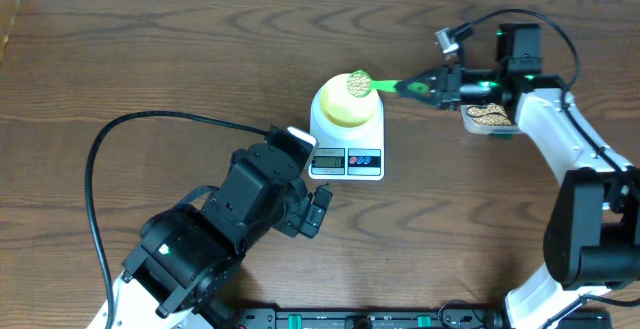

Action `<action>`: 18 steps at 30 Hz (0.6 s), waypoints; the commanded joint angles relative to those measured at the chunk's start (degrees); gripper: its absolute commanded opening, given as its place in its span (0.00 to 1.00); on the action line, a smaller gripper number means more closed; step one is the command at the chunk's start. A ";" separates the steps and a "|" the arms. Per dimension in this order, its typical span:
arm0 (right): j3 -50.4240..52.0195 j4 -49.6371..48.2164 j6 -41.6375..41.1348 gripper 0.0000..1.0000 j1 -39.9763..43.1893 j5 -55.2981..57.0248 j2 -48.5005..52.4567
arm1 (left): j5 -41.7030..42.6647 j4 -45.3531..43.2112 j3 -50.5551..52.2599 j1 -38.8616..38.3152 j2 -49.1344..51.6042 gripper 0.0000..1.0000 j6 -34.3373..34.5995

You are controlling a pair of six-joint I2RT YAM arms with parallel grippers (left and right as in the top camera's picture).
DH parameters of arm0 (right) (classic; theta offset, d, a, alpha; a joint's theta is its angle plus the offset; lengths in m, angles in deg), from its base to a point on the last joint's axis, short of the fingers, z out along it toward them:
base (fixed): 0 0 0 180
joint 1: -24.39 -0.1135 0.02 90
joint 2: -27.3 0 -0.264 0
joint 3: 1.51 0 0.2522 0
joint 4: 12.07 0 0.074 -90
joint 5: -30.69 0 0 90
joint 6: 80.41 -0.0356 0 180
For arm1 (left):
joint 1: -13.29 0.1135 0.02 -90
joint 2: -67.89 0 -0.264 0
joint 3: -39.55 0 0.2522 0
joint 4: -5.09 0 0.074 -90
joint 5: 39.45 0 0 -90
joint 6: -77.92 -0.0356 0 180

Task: Scoop item into bowl and weigh 50g on scale
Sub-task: 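Move the filled scoop with the right gripper over the yellow bowl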

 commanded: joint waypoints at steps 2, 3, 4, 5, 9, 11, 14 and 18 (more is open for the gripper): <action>-0.04 -0.96 -0.76 0.01 -3.58 8.00 0.26 | 0.35 0.15 -1.14 -0.04 -0.04 0.99 0.33; -0.04 -1.49 -0.74 0.01 -4.24 9.68 0.26 | 0.35 0.17 -1.14 -0.04 -0.04 0.99 0.33; -0.04 -1.99 -0.74 0.01 -4.70 10.69 0.26 | 0.35 0.17 -1.14 -0.04 -0.04 0.99 0.33; -0.04 -2.89 -0.76 0.01 -5.33 11.93 0.26 | 0.35 0.15 -1.14 -0.04 -0.04 0.99 0.33; -0.04 -4.76 -0.74 0.01 -7.52 16.31 0.26 | 0.35 0.17 -1.14 -0.04 -0.04 0.99 0.33; -0.04 -4.94 -0.50 0.01 -8.28 19.12 0.26 | 0.35 0.17 -1.14 -0.04 -0.04 0.99 0.33; -0.04 -4.92 0.22 0.01 -8.59 22.08 0.26 | 0.35 0.17 -1.14 -0.04 -0.04 0.99 0.33; -0.09 -4.68 1.44 0.01 -8.57 24.50 0.26 | 0.35 0.17 -1.14 -0.04 -0.04 0.99 0.33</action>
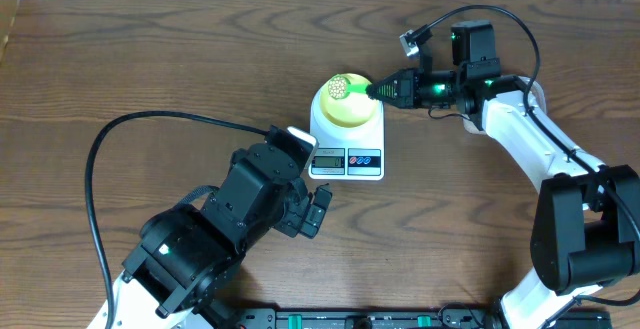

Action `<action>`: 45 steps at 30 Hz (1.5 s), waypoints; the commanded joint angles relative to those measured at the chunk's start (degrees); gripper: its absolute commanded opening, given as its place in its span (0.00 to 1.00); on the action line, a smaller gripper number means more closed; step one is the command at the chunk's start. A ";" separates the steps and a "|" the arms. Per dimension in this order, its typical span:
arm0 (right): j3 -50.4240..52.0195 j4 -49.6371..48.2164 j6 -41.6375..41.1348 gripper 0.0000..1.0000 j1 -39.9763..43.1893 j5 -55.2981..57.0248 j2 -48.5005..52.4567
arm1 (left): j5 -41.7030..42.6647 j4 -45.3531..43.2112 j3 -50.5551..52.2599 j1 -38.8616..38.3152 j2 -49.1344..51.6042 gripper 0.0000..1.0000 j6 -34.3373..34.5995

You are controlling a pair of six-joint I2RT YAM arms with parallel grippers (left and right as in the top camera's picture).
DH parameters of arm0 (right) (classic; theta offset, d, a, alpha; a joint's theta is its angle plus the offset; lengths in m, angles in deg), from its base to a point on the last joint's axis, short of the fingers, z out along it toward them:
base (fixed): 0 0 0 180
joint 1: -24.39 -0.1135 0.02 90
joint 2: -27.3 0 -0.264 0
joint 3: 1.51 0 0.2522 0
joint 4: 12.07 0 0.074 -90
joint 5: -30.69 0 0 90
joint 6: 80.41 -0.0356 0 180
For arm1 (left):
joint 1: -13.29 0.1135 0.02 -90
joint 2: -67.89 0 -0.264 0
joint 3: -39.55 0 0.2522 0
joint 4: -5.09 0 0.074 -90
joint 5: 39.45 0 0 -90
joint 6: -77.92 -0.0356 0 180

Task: Scoop item into bowl and weigh 50g on scale
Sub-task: 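Move the filled scoop with the right gripper over the yellow bowl, then tip the scoop with the right gripper to pour soybeans into the bowl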

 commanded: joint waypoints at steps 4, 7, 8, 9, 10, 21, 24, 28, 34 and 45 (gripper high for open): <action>-0.13 0.48 3.23 0.01 -0.17 5.60 0.24 | 0.33 0.17 -1.14 -0.04 -0.04 0.99 0.33; -0.61 2.36 5.09 0.01 -0.35 7.08 0.24 | 0.33 0.20 -1.14 -0.04 -0.04 0.99 0.33; -1.01 3.61 6.10 0.01 -0.48 7.98 0.22 | 0.33 0.20 -1.14 -0.04 -0.04 0.99 0.33; -1.53 5.25 7.30 0.01 -0.72 9.18 0.20 | 0.33 0.20 -1.14 -0.04 -0.04 0.99 0.33; -2.05 6.73 8.39 0.01 -0.98 10.25 0.15 | 0.33 0.20 -1.14 -0.04 -0.04 0.99 0.33; -15.10 25.11 19.93 0.01 -6.34 27.06 0.07 | 0.33 0.20 -1.14 -0.04 -0.04 0.99 0.33; -16.94 26.53 21.05 0.01 -7.98 29.88 0.07 | 0.33 0.20 -1.14 -0.04 -0.04 0.99 0.33; -18.64 28.70 22.77 0.01 -10.43 35.71 0.07 | 0.33 0.20 -1.14 -0.04 -0.04 0.99 0.33; -21.24 31.36 26.84 0.01 -15.43 46.01 0.04 | 0.33 0.17 -1.14 -0.04 -0.04 0.99 0.33; -22.62 32.92 34.10 0.01 -25.05 67.47 0.04 | 0.33 0.20 -1.14 -0.04 -0.04 0.99 0.33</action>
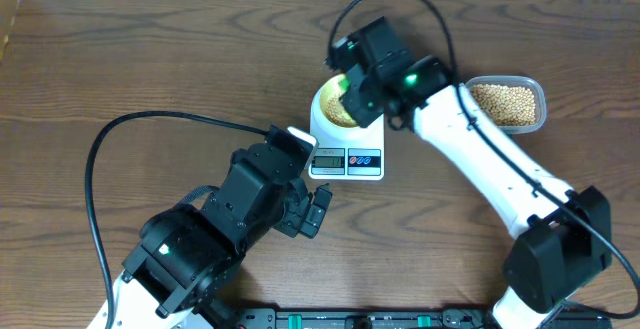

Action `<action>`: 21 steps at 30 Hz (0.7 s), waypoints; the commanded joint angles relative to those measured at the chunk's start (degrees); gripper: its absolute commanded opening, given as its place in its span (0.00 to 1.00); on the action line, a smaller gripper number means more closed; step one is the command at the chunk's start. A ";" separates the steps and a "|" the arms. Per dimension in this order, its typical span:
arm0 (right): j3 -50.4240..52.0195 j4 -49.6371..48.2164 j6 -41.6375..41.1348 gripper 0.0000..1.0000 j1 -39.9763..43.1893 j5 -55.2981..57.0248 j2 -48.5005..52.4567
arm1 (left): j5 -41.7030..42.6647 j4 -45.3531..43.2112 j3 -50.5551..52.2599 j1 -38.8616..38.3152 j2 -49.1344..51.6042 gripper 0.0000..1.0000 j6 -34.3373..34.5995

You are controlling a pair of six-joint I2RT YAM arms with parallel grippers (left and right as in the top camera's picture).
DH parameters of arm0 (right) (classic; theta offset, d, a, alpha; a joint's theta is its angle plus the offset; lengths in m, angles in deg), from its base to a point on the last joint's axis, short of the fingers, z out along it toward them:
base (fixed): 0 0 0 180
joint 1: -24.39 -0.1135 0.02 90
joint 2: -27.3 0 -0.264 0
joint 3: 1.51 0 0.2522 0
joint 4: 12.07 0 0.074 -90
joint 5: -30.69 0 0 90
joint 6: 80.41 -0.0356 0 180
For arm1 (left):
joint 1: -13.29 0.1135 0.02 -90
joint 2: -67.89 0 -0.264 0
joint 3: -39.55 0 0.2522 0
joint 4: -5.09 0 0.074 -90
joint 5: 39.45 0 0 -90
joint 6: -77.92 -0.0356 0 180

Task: Scoop item into bowl and weigh 50g on scale
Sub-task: 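Tip the scoop with the right gripper to pour soybeans into the bowl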

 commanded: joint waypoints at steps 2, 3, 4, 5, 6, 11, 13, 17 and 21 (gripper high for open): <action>-1.38 0.17 3.63 0.01 -3.26 12.79 -0.20 | 0.33 0.20 -1.14 -0.04 -0.04 0.99 0.33; -1.38 0.28 3.63 0.01 -3.58 13.68 -0.35 | 0.33 0.20 -1.14 -0.04 -0.04 0.99 0.33; -1.38 0.37 3.63 0.01 -3.87 14.38 -0.44 | 0.33 0.20 -1.14 -0.04 -0.04 0.99 0.33; -1.38 0.55 3.63 0.01 -4.07 14.88 -0.70 | 0.33 0.20 -1.14 -0.04 -0.04 0.99 0.33; -1.38 0.66 3.61 0.01 -4.07 15.06 -0.94 | 0.33 0.20 -1.14 -0.04 -0.04 0.99 0.33; -1.38 0.74 3.26 0.01 -4.00 15.04 -2.97 | 0.33 0.20 -1.14 -0.04 -0.04 0.99 0.33; -1.38 0.81 2.08 0.01 -3.78 15.08 -4.48 | 0.33 0.20 -1.14 -0.04 -0.04 0.99 0.33; -1.38 2.40 -3.74 0.01 -1.55 17.27 -8.61 | 0.33 0.20 -1.14 -0.04 -0.04 0.99 0.33; -1.38 8.44 -12.33 0.01 4.39 23.45 -12.50 | 0.33 0.20 -1.14 -0.04 -0.04 0.99 0.33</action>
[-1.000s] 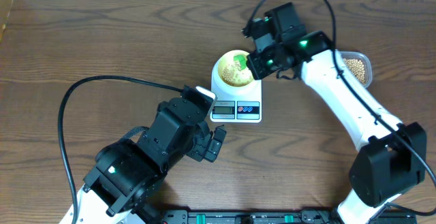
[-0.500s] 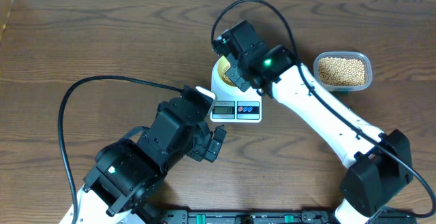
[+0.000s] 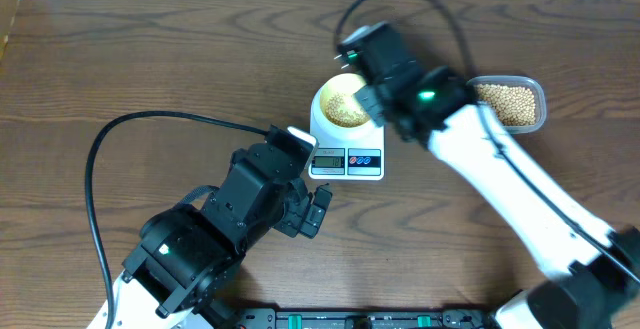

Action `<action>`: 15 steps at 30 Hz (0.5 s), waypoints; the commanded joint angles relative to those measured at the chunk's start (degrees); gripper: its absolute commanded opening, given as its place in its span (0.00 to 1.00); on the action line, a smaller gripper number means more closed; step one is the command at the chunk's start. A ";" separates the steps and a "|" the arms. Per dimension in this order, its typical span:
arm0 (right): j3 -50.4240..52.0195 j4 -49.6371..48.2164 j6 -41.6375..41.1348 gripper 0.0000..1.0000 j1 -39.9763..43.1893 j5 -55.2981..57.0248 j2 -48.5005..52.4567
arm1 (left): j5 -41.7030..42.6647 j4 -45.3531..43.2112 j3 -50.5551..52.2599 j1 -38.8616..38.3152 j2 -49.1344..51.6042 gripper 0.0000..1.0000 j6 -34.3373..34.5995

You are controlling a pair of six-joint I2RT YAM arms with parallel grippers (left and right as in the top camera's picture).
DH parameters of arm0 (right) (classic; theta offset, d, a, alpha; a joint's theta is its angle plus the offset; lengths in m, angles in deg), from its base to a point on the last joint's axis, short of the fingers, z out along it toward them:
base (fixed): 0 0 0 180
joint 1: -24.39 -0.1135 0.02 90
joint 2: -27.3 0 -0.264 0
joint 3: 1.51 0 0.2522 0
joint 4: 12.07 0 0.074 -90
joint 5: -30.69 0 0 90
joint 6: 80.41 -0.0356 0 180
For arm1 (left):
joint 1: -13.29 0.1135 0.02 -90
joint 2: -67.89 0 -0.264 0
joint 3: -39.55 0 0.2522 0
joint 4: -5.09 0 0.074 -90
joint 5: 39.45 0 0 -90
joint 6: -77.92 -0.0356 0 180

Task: Scoop item into bowl and weigh 50g on scale
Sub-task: 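Tip the scoop with the right gripper to pour soybeans into the bowl, then return the empty scoop with the right gripper to the soybean tub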

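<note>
A yellow bowl [image 3: 338,109] holding a heap of tan beans sits on the white scale [image 3: 347,161] in the middle of the table. The wrist of my right arm [image 3: 405,81] hangs over the bowl's right rim and looks motion-blurred. Its fingers and the green scoop are hidden beneath it. My left gripper [image 3: 319,209] rests low, just in front and to the left of the scale. It holds nothing, and the gap between its fingers does not show.
A clear tub of tan beans [image 3: 510,104] stands at the right, behind my right forearm. A black cable [image 3: 100,159] loops over the left half of the table. The bulky left arm [image 3: 200,239] fills the front left.
My right wrist has shifted a little to the right and back over the bowl. More of the bean heap in the bowl shows now. The left arm has not moved.
My right gripper first held a green scoop loaded with beans at the bowl's rim, reaching from the tub. Then the scoop sat over the bowl's centre. Later the wrist hung right over the bowl, covering it. Now the bowl shows a heap of beans.
</note>
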 commanded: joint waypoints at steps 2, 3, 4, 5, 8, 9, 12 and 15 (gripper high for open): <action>-1.16 6.60 -12.79 0.01 8.09 10.71 -3.96 | 0.35 0.17 -1.14 -0.04 -0.04 0.99 0.33; -1.16 7.93 -14.23 0.01 9.29 11.76 -3.93 | 0.35 0.17 -1.14 -0.04 -0.04 0.99 0.33; -1.07 9.75 -16.13 0.01 11.19 12.57 -3.85 | 0.35 0.17 -1.14 -0.04 -0.04 0.99 0.33; -0.98 11.17 -17.66 0.01 13.11 12.66 -3.72 | 0.35 0.15 -1.14 -0.04 -0.04 0.99 0.33; -0.92 13.73 -21.38 0.01 17.92 12.59 -3.10 | 0.35 0.17 -1.14 -0.04 -0.04 0.99 0.33; -0.90 14.03 -22.03 0.01 19.43 12.22 -2.84 | 0.35 0.17 -1.14 -0.04 -0.04 0.99 0.33; -0.74 13.97 -23.17 0.01 22.95 11.91 -1.97 | 0.35 0.17 -1.14 -0.04 -0.04 0.99 0.33; -0.70 13.29 -23.21 0.01 25.29 11.74 -1.05 | 0.35 0.15 -1.14 -0.04 -0.04 0.99 0.33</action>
